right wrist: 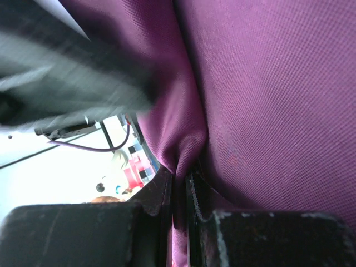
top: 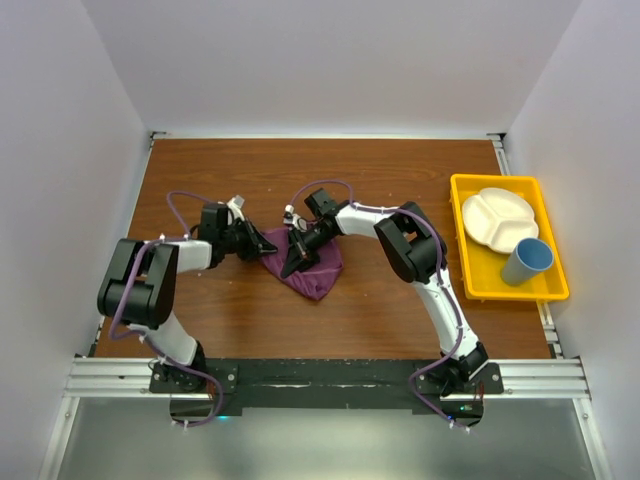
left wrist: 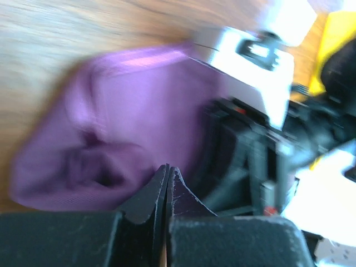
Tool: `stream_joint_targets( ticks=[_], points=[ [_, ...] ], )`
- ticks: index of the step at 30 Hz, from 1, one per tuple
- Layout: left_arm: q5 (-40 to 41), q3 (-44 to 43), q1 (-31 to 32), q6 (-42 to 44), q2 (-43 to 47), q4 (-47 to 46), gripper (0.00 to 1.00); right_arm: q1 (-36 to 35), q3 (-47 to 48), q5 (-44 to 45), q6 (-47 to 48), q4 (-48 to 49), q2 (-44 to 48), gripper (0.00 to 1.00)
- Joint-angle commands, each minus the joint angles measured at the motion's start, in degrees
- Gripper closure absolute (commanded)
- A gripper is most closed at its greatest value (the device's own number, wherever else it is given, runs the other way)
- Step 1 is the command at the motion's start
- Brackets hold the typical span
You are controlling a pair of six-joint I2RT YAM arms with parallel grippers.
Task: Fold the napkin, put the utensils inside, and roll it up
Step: Roll the napkin with the utensil
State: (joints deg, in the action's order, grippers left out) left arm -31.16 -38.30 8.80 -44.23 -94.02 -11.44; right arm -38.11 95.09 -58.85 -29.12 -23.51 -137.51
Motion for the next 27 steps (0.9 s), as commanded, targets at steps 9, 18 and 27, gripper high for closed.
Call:
stream_joint_targets(
  ticks=[9,18,27],
  points=[
    [2.2,0.9,-4.8,7.8,-9.8,-5.0,1.00,0.5,8.4,13.9,11.5,-17.2,3.6,0.59],
    [2.2,1.4,-4.8,8.7,-11.2,-4.9,1.00,0.0,3.6,27.0,23.5,-23.2,15.3,0.36],
    [1.8,1.1,-4.8,8.6,-11.8,-4.5,1.00,-0.3,-8.5,27.9,26.1,-17.2,21.8,0.39]
  ],
)
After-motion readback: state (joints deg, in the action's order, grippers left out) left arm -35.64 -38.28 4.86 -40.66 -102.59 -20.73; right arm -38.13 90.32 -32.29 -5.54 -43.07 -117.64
